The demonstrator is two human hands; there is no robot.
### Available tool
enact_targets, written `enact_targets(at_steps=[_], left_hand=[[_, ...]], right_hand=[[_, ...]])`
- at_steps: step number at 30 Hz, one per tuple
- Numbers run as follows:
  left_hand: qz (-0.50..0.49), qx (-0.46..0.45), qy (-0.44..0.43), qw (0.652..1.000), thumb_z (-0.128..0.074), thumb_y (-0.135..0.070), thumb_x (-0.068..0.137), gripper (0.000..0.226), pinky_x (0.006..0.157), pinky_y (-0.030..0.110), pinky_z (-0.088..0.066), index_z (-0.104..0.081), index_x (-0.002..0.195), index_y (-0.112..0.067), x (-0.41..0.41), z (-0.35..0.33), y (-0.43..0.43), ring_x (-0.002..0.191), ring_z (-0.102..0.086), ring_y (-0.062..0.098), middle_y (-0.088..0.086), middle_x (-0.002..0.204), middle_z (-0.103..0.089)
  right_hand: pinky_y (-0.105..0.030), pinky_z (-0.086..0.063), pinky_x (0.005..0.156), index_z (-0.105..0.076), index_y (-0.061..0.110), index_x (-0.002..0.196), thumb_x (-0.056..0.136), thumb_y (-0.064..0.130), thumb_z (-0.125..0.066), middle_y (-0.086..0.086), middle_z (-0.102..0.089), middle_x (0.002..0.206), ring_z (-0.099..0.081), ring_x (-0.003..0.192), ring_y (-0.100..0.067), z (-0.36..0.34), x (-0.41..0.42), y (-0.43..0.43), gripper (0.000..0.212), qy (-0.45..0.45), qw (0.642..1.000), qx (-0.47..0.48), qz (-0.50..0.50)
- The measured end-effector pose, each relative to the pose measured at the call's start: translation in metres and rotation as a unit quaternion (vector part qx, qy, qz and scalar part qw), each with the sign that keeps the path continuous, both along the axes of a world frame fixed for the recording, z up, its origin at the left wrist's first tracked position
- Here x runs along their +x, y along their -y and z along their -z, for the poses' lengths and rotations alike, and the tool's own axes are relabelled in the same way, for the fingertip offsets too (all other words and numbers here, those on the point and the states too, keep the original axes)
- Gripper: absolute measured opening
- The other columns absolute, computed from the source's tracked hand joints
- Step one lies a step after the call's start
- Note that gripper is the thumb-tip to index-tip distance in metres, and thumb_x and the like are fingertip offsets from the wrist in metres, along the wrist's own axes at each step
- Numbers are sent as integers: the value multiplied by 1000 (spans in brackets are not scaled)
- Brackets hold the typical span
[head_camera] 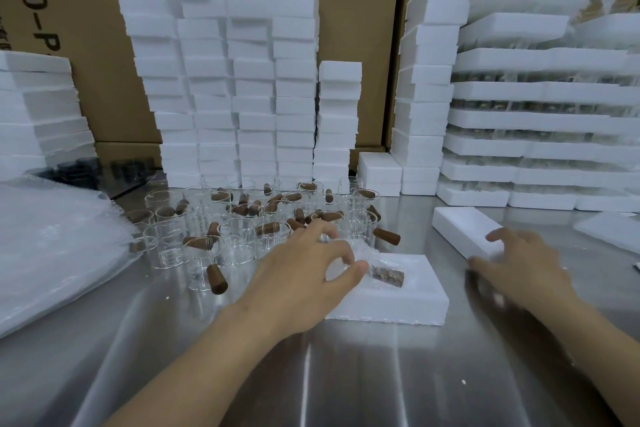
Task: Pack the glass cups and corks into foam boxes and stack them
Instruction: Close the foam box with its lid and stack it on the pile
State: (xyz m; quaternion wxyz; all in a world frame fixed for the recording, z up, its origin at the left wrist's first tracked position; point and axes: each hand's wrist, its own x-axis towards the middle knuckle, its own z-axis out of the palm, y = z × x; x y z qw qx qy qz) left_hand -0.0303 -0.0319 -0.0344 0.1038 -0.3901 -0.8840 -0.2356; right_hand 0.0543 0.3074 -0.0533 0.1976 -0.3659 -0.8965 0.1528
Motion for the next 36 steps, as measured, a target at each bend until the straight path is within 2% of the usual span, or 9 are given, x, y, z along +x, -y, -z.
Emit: enact_targets(at_steps=[3, 7, 10, 13, 16, 22, 28, 33, 36], left_hand=[[-1, 56, 1, 998, -39, -76, 101, 33, 92, 38, -52, -58, 115, -53, 1, -1, -1, 88, -62, -7, -34, 134, -43], [3, 175, 25, 984, -60, -55, 102, 26, 99, 39, -55, -56, 128, -55, -2, -2, -3, 112, -55, -7, -35, 127, -47], [13, 279, 52, 959, -74, -39, 97, 56, 105, 39, -55, -47, 140, -61, -4, -8, -3, 122, -50, -10, -39, 128, -46], [17, 308, 36, 951, -83, -34, 91, 89, 111, 42, -49, -28, 149, -72, -4, -13, -1, 135, -41, -13, -40, 141, -38], [21, 317, -9, 948, -89, -31, 87, 89, 107, 39, -51, -35, 148, -68, -4, -17, 1, 136, -44, -4, -38, 145, -36], [26, 377, -29, 925, -88, -9, 84, 74, 89, 7, -49, -54, 131, -56, -5, -30, 7, 126, -48, -4, -36, 133, -46], [37, 412, 13, 910, -92, -26, 80, 71, 87, 16, -51, -54, 127, -63, 7, -44, 10, 116, -55, -2, -34, 128, -52], [65, 497, 108, 858, -88, -45, 84, 59, 84, 25, -59, -59, 134, -57, 13, -46, 5, 106, -71, 8, -7, 111, -72], [53, 548, 185, 814, -88, -46, 78, 43, 70, 17, -54, -79, 117, -31, 13, -47, 2, 82, -67, 5, 0, 92, -72]], right_hand=[[-54, -53, 100, -72, 22, 119, 86, 48, -78, -14, -62, 135, -61, 117, -44, -7, 3, -2, 43, -76, 997, -14, -18], [-54, -58, 83, -70, 18, 116, 93, 55, -72, 1, -59, 114, -65, 101, -39, -26, 6, 14, 44, -269, 956, -53, -105], [-30, -51, 72, -68, 26, 124, 91, 62, -72, 10, -60, 120, -63, 103, -19, -39, 9, 45, 48, -346, 915, -84, -188], [-22, -47, 94, -68, 23, 118, 93, 58, -70, 12, -64, 124, -61, 116, -7, -47, 18, 76, 43, -341, 881, 16, -327], [-26, -42, 102, -68, 23, 107, 90, 50, -67, 12, -65, 123, -57, 122, -12, -47, 21, 97, 32, -288, 848, 158, -417], [-16, -36, 107, -65, 26, 119, 92, 55, -65, 11, -54, 142, -49, 135, -12, -47, 24, 105, 41, -291, 834, 170, -436], [-17, -31, 115, -53, 17, 140, 93, 57, -60, 1, -44, 155, -42, 145, -12, -52, 25, 107, 62, -346, 813, 180, -432], [-13, -47, 83, -39, 25, 155, 105, 57, -42, 37, -58, 124, -61, 108, 5, -54, 28, 116, 59, -434, 822, 40, -367], [-15, -56, 87, -31, 28, 164, 112, 44, -43, 48, -51, 133, -61, 115, 12, -54, 24, 123, 55, -469, 809, -57, -350]])
